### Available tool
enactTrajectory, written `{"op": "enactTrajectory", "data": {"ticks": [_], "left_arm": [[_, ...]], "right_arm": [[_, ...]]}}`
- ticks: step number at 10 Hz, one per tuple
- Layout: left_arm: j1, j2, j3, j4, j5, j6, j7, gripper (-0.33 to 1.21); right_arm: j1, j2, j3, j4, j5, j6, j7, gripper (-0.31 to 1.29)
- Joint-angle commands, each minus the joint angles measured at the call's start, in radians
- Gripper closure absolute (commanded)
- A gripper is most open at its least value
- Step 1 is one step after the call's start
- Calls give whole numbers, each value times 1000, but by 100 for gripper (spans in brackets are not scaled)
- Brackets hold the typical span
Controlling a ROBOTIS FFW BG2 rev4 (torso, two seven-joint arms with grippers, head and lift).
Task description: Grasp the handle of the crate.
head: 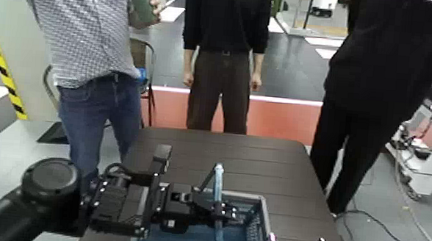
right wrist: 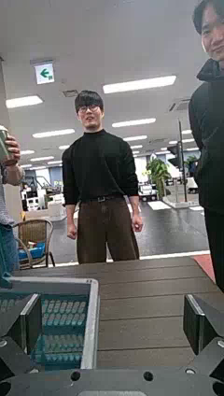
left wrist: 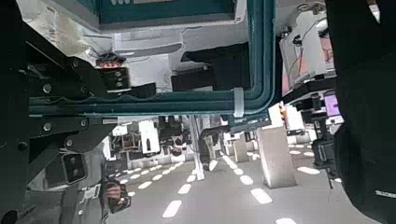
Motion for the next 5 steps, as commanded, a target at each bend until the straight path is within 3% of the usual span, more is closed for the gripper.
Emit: {"op": "enactTrajectory", "data": {"ticks": [1, 5], "left_arm": [[31, 45, -24, -59, 102, -10, 45, 119], [94, 65, -39, -145, 218, -36, 85, 119]], "right_arm": [[-2, -1, 0, 1, 2, 0, 0, 15], [0, 0, -2, 3, 5, 0, -2, 15]]}}
